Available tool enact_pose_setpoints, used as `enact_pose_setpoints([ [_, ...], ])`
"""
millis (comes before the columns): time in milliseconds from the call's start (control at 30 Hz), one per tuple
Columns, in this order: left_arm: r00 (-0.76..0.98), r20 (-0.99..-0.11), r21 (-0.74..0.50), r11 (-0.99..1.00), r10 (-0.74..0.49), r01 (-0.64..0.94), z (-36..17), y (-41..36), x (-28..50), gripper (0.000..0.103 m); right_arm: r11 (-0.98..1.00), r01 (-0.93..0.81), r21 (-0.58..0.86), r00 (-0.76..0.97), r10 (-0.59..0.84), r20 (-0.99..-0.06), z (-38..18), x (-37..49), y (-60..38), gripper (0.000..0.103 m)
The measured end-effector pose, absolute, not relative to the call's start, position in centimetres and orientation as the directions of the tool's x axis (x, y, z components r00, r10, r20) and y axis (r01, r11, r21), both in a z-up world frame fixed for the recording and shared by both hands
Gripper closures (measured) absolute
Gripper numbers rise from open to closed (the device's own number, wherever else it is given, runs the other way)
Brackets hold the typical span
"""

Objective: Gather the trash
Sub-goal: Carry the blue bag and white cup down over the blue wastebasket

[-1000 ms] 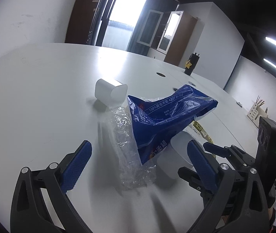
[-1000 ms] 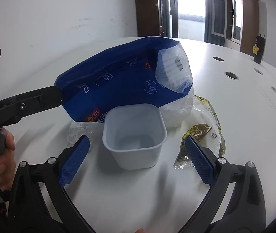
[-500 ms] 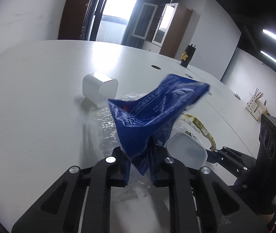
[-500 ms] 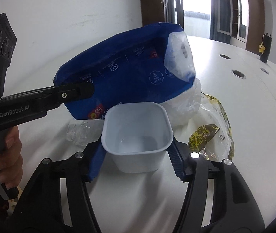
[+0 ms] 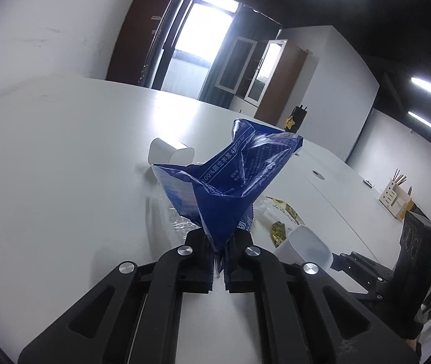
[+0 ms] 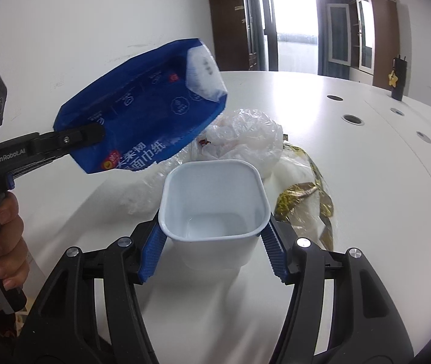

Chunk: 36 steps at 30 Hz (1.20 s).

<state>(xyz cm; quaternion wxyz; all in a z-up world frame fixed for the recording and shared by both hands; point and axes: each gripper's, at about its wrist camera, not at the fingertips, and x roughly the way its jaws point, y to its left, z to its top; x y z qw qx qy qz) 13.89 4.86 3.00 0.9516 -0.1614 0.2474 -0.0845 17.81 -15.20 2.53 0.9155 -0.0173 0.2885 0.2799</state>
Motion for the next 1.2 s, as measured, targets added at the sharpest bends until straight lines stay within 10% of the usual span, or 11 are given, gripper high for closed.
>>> enact_pose_setpoints([
  [1200,0.882,-0.414,-0.187,0.969,-0.226,0.161,2.9,-0.2,0.1,0.100,0.849,-0.514,0.119,0.714,0.501,-0.488,2.1,5.3,-21.5,0.048],
])
